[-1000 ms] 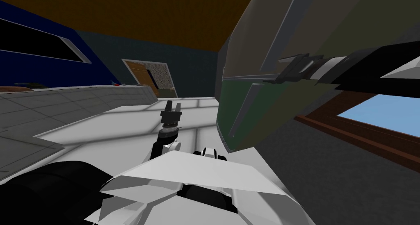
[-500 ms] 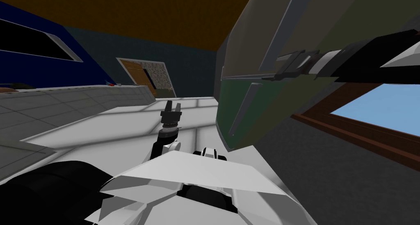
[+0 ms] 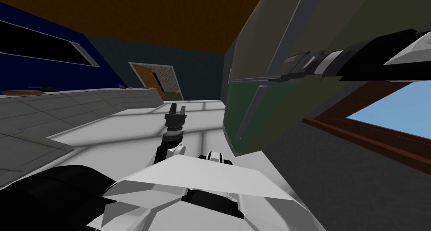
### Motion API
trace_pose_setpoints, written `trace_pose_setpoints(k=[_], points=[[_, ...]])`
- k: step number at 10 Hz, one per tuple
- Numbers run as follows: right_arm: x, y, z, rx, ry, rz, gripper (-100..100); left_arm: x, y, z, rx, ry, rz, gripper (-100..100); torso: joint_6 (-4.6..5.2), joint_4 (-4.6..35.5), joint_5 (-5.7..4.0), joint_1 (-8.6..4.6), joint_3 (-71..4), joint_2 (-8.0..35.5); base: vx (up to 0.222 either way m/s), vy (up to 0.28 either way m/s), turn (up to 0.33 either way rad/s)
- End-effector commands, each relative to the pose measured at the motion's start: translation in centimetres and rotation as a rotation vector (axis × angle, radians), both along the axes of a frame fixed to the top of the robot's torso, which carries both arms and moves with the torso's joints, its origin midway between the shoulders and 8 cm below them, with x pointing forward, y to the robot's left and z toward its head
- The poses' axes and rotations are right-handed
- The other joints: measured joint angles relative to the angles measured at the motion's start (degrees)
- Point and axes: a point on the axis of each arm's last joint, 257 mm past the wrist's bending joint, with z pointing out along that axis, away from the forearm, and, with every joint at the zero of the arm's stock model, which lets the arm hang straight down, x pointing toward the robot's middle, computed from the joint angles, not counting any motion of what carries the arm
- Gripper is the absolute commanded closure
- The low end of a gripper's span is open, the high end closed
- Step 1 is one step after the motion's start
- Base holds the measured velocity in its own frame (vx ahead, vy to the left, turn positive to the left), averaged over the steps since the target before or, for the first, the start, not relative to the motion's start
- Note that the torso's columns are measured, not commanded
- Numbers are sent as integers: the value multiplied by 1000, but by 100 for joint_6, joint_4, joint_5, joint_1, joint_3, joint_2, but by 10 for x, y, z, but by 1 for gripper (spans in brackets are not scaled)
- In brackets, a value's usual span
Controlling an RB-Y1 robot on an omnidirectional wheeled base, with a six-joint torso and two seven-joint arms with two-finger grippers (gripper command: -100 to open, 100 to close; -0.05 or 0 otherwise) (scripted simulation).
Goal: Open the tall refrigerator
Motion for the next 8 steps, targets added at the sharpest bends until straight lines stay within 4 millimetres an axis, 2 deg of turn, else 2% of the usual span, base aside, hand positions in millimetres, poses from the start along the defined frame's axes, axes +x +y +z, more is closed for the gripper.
trace_pose_setpoints(k=[1, 2, 3, 5, 8], points=[[-6, 5, 2, 3, -8, 17, 100, 0, 0, 0, 0, 0, 0, 0, 23, 1, -5, 7, 5, -6, 20, -1, -242], [-3, 2, 1, 3, -5, 7, 100, 0, 0, 0, 0, 0, 0, 0, 36, 7, -11, 3, 18, 6, 16, 6, -79], [1, -4, 0, 2, -4, -12, 100, 0, 0, 0, 0, 0, 0, 0, 19, 5, -12, 0, 23, 19, 31, 206, -91], [6, -12, 1, 4, -3, -33, 100, 0, 0, 0, -1, 0, 0, 0, 19, -8, 5, 62, 15, 1, 44, 294, -155], [14, -27, 2, 5, -3, -77, 100, 0, 0, 0, -1, 0, 0, 0, 1, 0, 4, 18, 4, -1, -15, 308, -73]])
